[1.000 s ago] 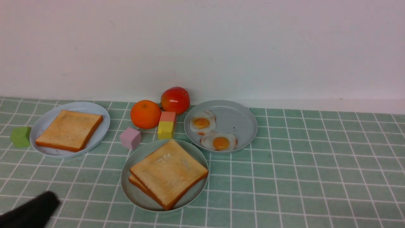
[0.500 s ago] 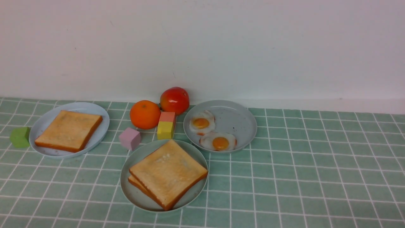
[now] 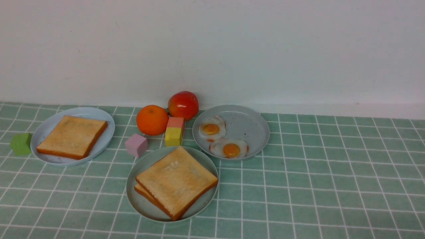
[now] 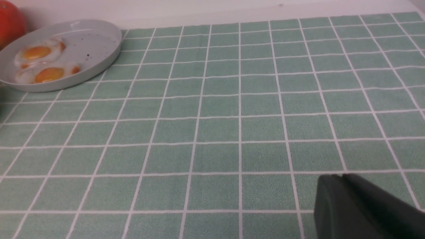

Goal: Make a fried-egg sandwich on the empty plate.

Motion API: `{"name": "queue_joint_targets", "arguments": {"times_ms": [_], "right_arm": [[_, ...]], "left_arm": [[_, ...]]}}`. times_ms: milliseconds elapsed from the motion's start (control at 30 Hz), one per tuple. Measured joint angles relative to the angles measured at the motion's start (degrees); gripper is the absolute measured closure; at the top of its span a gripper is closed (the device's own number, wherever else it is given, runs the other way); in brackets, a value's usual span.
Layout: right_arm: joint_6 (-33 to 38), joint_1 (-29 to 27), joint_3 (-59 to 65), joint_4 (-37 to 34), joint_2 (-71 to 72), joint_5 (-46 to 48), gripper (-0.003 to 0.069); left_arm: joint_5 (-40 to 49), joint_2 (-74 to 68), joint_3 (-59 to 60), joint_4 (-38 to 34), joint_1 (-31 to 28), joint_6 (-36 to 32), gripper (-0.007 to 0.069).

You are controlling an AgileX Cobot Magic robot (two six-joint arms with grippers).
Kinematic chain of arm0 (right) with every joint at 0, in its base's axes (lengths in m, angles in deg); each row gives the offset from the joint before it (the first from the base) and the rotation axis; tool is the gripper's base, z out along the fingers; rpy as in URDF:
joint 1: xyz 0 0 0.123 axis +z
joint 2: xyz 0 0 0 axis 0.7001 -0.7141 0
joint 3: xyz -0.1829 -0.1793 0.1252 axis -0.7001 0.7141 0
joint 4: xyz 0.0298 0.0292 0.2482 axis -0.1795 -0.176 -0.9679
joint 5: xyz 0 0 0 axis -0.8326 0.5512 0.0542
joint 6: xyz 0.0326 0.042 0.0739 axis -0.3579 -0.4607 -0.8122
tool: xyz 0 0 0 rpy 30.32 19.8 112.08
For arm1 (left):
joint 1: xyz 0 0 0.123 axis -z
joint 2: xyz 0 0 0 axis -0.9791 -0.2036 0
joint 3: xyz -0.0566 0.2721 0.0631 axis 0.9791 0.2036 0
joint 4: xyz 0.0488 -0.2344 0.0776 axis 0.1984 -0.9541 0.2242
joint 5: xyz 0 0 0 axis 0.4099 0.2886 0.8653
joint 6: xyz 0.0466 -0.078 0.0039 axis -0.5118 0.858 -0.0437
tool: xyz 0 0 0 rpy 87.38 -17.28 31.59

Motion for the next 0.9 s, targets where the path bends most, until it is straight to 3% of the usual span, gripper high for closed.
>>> {"name": "queue_joint_targets", "arguments": {"times_ms": [900], "right_arm": [[0.0, 0.0, 0.0, 0.0, 0.0, 0.0, 0.0581]], "left_arm": [[0.0, 0.0, 0.0, 0.0, 0.0, 0.0, 0.0622]]}}
